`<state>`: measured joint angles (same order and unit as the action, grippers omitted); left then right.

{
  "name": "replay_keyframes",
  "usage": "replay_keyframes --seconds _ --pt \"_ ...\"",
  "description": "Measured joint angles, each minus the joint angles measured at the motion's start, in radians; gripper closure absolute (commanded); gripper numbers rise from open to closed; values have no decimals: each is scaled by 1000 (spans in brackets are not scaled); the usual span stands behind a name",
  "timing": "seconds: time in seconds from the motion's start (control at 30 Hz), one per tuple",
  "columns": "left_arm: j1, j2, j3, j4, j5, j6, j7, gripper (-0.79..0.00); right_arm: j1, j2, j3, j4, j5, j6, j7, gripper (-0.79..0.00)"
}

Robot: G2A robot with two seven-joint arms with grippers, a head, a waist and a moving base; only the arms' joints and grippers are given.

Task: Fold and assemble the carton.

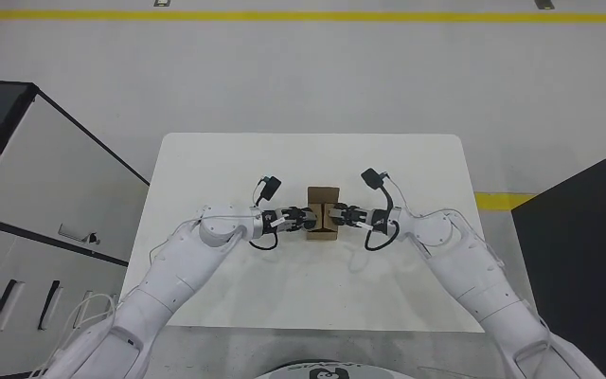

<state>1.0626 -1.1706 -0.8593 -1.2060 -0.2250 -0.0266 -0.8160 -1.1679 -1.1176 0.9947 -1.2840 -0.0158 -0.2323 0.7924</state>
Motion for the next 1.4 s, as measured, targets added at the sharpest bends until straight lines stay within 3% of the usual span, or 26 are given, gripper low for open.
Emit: replay_keyframes --seconds 0.53,0.57,0.6,0.63,0.67,0.73,0.77,0.97,1.17,1.4 --pt "6 -2 -21 -17 8 1 0 0 -16 5 31 -13 24 -19 7 0" --pt "9 -1 -26 -24 9 0 -1 0 -20 6 39 -14 37 -28 13 -148" --pt "13 1 -32 -32 10 -1 -2 0 -24 8 48 -15 51 -37 20 -369" --pt "19 4 -41 -44 10 -2 -4 0 -30 12 63 -16 73 -50 31 -668" --pt "25 7 -49 -55 10 -3 -7 -28 -36 14 76 -17 90 -60 42 -785" --pt "43 15 -72 -82 8 -4 -16 -425 -50 22 109 -17 133 -85 73 -785" --pt "52 19 -83 -95 7 -4 -22 -785 -57 26 125 -16 152 -95 87 -785" --pt "112 46 -154 -196 22 -4 -71 -785 -83 40 190 -15 235 -129 145 -785" --pt "113 45 -153 -191 20 -2 -68 -785 -85 39 187 -15 235 -127 140 -785" --pt "145 49 -175 -175 -30 -7 -72 -785 -70 35 199 13 358 -139 161 -785"
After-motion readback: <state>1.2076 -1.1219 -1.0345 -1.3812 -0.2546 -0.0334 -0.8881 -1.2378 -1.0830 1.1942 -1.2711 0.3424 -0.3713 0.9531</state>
